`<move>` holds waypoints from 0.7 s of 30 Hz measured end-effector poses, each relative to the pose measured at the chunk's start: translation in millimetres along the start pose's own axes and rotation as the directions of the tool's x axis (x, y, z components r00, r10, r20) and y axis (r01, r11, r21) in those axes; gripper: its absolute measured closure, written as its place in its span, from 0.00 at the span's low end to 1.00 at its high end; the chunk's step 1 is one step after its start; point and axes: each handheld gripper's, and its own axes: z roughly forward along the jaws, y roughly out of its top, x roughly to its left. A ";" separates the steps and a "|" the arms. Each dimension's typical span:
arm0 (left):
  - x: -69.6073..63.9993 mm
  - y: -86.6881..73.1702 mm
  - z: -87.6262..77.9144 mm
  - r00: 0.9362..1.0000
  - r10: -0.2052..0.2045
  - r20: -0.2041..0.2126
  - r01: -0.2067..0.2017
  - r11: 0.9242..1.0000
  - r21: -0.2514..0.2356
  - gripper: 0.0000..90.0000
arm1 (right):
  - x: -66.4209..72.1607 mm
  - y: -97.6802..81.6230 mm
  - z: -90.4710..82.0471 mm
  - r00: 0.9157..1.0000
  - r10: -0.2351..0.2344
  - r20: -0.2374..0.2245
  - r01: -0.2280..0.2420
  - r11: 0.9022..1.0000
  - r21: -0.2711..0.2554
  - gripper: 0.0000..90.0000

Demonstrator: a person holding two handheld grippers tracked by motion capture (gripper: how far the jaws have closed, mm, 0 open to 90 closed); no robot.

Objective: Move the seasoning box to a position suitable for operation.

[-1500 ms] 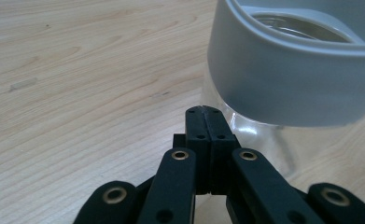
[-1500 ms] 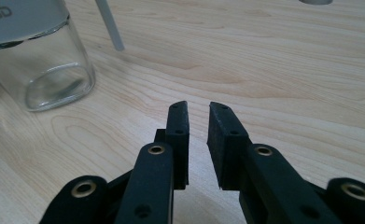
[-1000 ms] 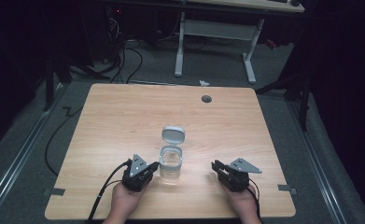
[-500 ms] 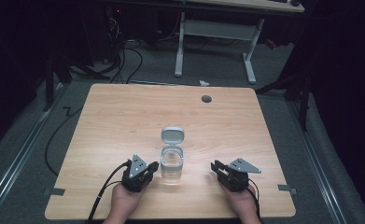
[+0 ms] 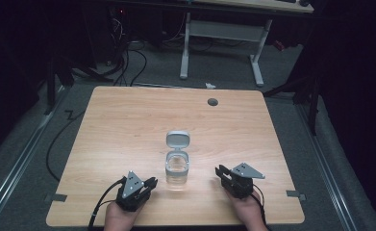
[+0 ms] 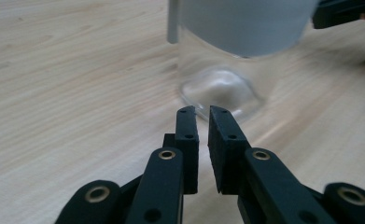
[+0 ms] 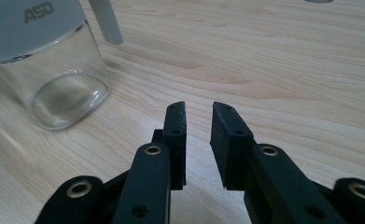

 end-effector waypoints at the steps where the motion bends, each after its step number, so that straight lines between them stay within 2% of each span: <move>1: -7.4 -5.8 1.6 1.000 0.000 0.030 0.000 1.000 0.016 0.94 | 0.2 1.1 0.7 1.000 0.006 -0.008 -0.006 1.000 -0.001 0.86; 2: -7.4 -5.8 1.6 1.000 0.000 0.030 0.000 1.000 0.016 0.96 | 0.2 1.1 0.7 1.000 0.006 -0.008 -0.006 1.000 -0.001 0.86; 3: -15.2 -11.2 6.8 0.998 0.007 0.056 -0.009 0.999 0.034 0.97 | 0.0 3.2 1.5 1.000 0.018 -0.015 -0.018 1.000 -0.005 0.90; 4: -15.2 -11.2 6.8 0.998 0.007 0.056 -0.009 0.999 0.034 0.97 | 0.0 3.2 1.5 1.000 0.018 -0.015 -0.018 1.000 -0.005 0.90; 6: -21.4 -14.5 14.0 0.997 0.023 0.075 -0.027 0.998 0.052 0.98 | 1.4 7.2 3.5 1.000 0.009 -0.002 -0.009 1.000 -0.010 0.96; 7: -23.9 -15.4 17.9 0.996 0.031 0.082 -0.036 0.998 0.054 0.99 | 2.8 12.8 7.1 1.000 0.007 -0.019 -0.007 1.000 -0.010 1.00; 9: -30.1 -14.7 28.0 0.993 0.016 0.116 -0.024 0.998 0.063 0.99 | 6.2 19.3 12.6 1.000 -0.010 -0.016 0.010 1.000 -0.008 1.00; 11: -31.2 -15.8 31.2 0.992 0.023 0.121 -0.030 0.998 0.062 0.99 | 7.7 22.3 15.5 1.000 -0.007 -0.021 0.007 1.000 -0.007 1.00; 13: -30.7 -19.9 38.3 0.993 0.019 0.114 -0.026 0.998 0.063 1.00 | 12.6 30.6 26.9 1.000 -0.020 -0.019 0.020 1.000 -0.003 1.00; 17: -31.3 -21.0 40.0 0.993 0.023 0.112 -0.029 0.998 0.051 1.00 | 15.3 38.4 37.4 0.999 -0.024 -0.024 0.024 1.000 0.000 1.00; 21: -30.2 -20.7 40.1 0.995 0.014 0.101 -0.019 0.999 0.044 1.00 | 17.4 53.8 49.6 0.999 -0.026 -0.045 0.026 1.000 -0.010 1.00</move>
